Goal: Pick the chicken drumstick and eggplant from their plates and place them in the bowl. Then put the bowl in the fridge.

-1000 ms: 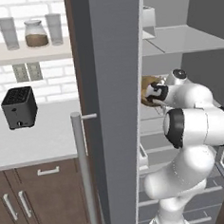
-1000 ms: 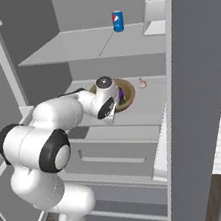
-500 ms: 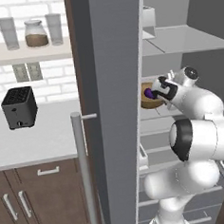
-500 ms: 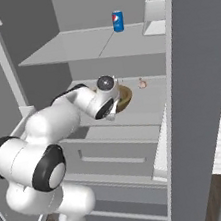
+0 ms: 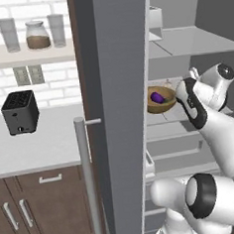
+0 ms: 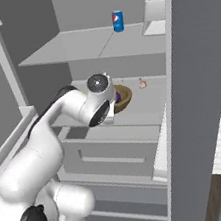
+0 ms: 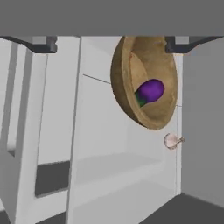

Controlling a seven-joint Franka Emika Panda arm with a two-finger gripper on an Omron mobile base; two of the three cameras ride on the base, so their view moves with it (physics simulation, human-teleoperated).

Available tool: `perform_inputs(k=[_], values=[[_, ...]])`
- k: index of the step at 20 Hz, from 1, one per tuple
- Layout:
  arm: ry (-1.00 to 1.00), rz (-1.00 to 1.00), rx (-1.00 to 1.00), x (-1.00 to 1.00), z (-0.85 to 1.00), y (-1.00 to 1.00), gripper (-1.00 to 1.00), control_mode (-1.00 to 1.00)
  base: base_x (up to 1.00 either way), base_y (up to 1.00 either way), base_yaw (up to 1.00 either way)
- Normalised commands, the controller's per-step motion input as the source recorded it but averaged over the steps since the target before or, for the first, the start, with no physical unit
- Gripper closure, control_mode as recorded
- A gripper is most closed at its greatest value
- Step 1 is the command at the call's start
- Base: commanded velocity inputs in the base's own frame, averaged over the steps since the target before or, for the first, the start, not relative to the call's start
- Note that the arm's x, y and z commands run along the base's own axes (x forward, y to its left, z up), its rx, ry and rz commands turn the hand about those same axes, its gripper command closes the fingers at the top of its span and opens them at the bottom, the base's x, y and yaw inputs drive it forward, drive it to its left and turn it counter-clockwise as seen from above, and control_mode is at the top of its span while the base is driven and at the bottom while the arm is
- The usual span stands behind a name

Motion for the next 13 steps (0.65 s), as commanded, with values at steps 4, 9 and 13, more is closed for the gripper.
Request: perform_inputs(k=[4, 9, 13], values=[[0.00, 0.38, -0.16, -1.00, 0.67, -0.02, -1.00, -1.00, 0.00, 0.00, 0.00], [0.00, 0.33, -0.08, -1.00, 0.21, 0.38, -1.00, -1.00, 0.00, 0.00, 0.00], [-0.22, -0.06, 0.00, -1.00, 0.12, 0.95, -1.00, -1.00, 0.00, 0.00, 0.00]])
